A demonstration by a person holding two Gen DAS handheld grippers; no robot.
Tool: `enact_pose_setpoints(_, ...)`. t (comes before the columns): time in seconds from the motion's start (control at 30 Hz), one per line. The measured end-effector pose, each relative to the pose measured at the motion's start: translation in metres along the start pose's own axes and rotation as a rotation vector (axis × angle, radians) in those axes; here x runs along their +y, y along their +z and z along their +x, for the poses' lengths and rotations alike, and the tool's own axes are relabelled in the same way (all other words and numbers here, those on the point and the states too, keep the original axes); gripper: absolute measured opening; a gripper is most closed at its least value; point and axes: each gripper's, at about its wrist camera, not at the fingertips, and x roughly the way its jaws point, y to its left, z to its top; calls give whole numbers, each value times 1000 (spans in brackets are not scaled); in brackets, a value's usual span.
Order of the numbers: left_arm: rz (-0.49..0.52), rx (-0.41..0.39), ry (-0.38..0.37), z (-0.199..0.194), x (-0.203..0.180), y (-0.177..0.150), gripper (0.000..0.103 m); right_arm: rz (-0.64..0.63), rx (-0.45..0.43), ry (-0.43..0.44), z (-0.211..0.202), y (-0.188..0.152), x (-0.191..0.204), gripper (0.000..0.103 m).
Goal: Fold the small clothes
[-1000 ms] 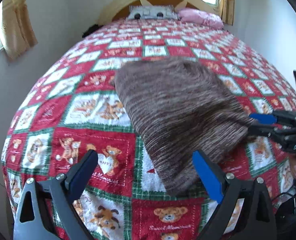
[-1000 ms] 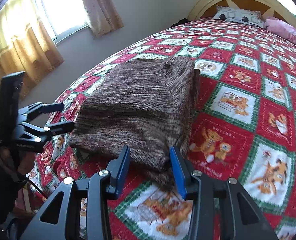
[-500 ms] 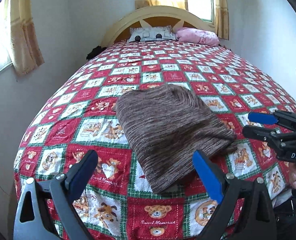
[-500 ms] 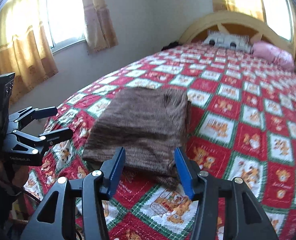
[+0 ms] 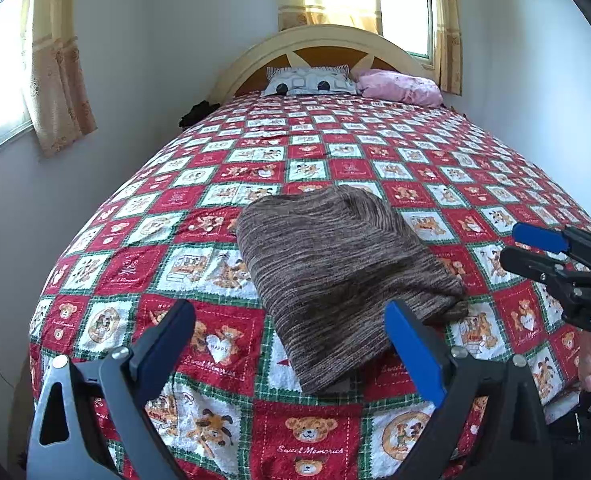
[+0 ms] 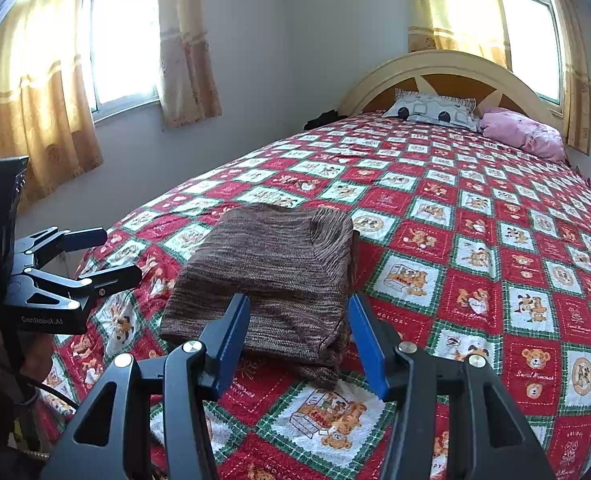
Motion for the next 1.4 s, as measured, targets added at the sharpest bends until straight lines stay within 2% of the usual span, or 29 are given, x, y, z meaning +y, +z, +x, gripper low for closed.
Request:
enact_pose_setpoints(0.1, 1, -7, 5, -2, 0, 1, 98, 7, -11, -9, -4, 1, 0, 56)
enact_pose_setpoints(0.13, 0, -11, 6, -3, -1, 1, 98, 10, -12, -13, -4, 1, -1, 60)
enact_pose_setpoints(0.17, 0, -15, 6, -4, -1, 1, 98, 15, -13, -17, -5, 1, -1, 67)
enact_pose_setpoints(0.2, 0, -18, 6, -4, -1, 1, 99, 21, -20, -21, -6, 1, -1, 69)
enact_pose_setpoints(0.47, 1, -30, 9, -8, -1, 4, 99, 38, -57, -23, -15, 2, -3, 69)
enact_pose_setpoints(0.57, -3, -24, 20, -10, -1, 6, 101, 49, -109, -48, -26, 4, -6, 69)
enact_pose_setpoints(0.77, -6, -71, 49, -22, 0, 11, 101, 69, -174, -63, -42, 8, -12, 69)
enact_pose_setpoints(0.93, -7, -89, 43, -28, -1, 13, 101, 71, -237, -62, -57, 11, -11, 69)
enact_pose_setpoints(1.1, -4, -96, 51, -30, -4, 13, 101, 53, -235, -52, -58, 10, -5, 69)
enact_pose_setpoints(1.4, 1, -143, 54, -34, -6, 10, 101, 30, -181, -30, -47, 3, 3, 69)
